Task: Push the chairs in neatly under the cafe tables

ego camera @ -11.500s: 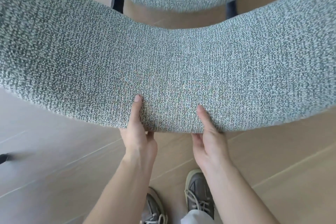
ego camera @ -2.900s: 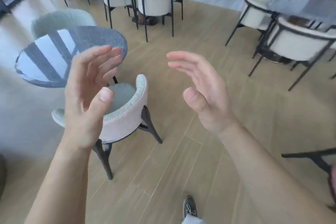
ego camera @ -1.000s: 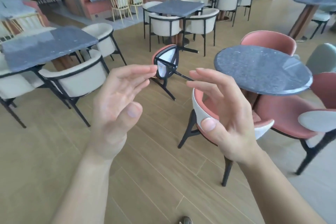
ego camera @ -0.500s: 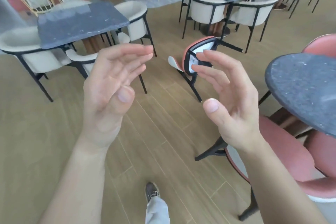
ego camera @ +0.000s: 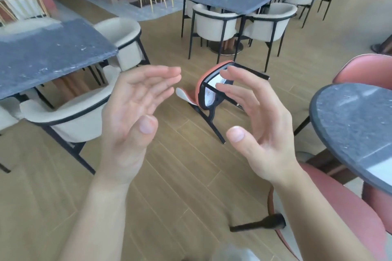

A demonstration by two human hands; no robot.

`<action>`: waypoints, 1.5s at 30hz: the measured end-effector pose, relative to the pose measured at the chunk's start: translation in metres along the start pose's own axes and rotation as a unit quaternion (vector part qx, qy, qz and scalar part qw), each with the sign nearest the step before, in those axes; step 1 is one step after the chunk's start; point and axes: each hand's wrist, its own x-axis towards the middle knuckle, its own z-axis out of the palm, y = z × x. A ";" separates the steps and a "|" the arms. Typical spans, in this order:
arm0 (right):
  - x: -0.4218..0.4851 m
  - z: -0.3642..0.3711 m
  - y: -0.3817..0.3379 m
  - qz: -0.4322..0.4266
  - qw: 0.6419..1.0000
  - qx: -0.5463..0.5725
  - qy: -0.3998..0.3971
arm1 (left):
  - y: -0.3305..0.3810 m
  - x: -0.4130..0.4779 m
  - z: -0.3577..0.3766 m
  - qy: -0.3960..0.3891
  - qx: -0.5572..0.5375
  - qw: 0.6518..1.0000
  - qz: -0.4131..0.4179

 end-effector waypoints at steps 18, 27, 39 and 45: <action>0.292 -0.005 0.268 0.001 1.000 0.027 -0.003 | -0.205 0.299 -0.083 0.035 0.033 0.999 -0.021; 0.427 0.044 0.412 0.024 0.999 0.025 -0.026 | -0.336 0.430 -0.176 0.053 0.024 0.998 -0.019; 0.624 0.092 0.558 0.024 0.997 -0.046 0.058 | -0.479 0.665 -0.291 -0.043 -0.034 0.998 -0.018; 0.692 0.069 0.631 0.021 0.993 -0.071 0.088 | -0.556 0.760 -0.289 -0.083 -0.076 0.993 -0.028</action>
